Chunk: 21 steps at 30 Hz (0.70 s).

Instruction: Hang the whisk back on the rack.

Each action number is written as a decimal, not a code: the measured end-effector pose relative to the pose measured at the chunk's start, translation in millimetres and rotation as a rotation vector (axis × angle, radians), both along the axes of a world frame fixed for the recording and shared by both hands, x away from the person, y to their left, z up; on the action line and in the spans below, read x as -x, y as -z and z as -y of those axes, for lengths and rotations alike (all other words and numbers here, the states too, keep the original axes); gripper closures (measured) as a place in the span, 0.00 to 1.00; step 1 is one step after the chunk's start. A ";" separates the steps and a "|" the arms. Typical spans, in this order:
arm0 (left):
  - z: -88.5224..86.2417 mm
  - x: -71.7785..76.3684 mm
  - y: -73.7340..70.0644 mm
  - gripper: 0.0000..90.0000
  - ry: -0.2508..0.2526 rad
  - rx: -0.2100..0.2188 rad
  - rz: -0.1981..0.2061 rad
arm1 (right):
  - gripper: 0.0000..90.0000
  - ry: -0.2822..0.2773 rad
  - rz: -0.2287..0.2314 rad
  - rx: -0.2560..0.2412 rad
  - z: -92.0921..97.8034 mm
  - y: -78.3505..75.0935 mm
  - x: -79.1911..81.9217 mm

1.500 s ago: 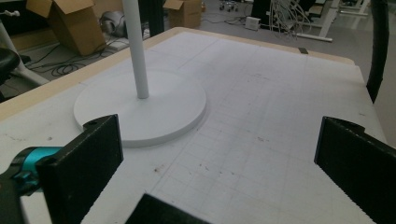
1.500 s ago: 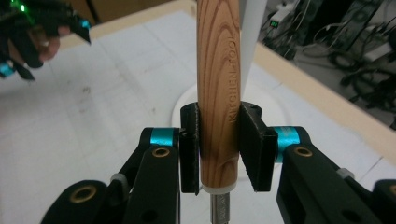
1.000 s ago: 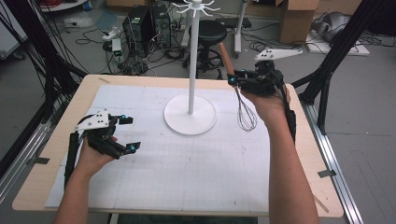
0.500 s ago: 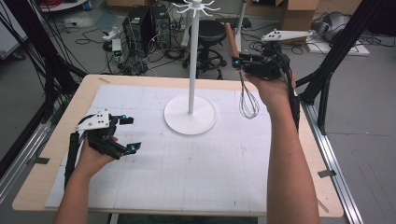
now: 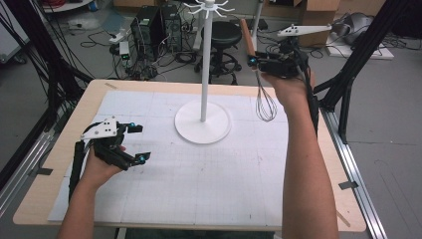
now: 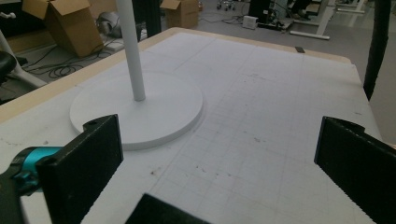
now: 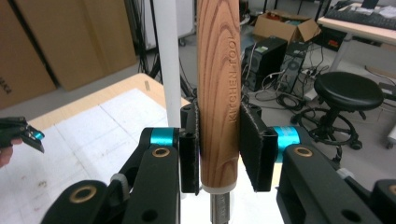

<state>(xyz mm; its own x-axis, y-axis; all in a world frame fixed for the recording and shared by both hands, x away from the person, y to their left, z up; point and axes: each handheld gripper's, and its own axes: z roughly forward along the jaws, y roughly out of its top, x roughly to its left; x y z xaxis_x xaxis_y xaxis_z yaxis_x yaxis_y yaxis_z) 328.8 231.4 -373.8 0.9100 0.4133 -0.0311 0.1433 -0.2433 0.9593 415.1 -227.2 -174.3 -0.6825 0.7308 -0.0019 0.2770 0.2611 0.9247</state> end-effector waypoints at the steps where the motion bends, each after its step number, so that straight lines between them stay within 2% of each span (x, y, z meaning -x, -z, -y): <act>1: -0.3 0.0 -0.2 0.02 0.001 -0.001 0.001 | 0.79 0.000 0.000 0.000 0.0 0.0 0.0; 14: -1.2 -0.1 -0.2 0.02 -0.001 0.001 0.001 | 0.79 -0.052 -0.004 0.025 -4.4 -17.9 -8.6; 17: -1.7 -0.2 -0.4 0.02 0.000 0.005 0.001 | 0.79 -0.045 -0.001 0.049 -4.5 -20.7 -9.2; 21: -0.9 -0.8 0.3 0.02 0.001 0.000 -0.001 | 0.79 -0.047 -0.004 0.043 -0.8 -25.0 -12.1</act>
